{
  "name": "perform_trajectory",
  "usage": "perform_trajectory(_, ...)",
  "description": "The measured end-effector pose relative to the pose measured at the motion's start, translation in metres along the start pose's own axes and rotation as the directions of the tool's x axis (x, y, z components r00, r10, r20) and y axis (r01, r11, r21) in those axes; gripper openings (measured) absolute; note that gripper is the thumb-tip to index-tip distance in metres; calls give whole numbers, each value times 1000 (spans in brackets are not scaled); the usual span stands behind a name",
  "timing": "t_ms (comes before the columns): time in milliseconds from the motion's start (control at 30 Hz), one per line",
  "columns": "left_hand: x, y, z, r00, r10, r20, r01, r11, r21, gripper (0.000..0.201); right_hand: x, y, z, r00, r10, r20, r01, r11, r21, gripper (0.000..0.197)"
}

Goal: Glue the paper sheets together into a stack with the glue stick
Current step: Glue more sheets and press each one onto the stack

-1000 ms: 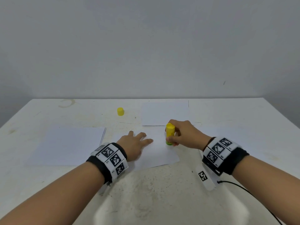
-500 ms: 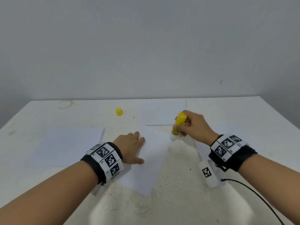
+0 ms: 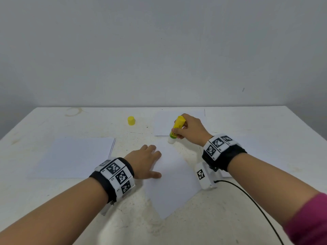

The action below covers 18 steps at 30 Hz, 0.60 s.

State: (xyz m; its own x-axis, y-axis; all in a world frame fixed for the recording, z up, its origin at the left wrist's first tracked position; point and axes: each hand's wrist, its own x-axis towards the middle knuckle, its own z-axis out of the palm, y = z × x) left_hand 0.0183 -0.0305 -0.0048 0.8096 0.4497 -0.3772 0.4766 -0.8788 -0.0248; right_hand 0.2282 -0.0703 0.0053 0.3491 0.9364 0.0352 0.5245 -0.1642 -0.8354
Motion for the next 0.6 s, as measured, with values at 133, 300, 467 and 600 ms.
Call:
perform_trajectory(133,0,-1,2,1000,2,1,-2,1000,-10,75,3,-9,23,997,-35,68,35,999,-7,26)
perform_trajectory(300,0,-1,3,1000,-3,-1,3,1000,-8,76,6,-14,28,988,-58,146,78,988,-133,29)
perform_trajectory(467,2,-5,3,1000,4,14,-4,1000,-12,79,-11,-14,10,955,-62,291,145,951,-272,27)
perform_trajectory(600,2,-9,2,999,20,30,-19,1000,-16,79,-36,-6,-7,936,-83,342,180,948,-263,23)
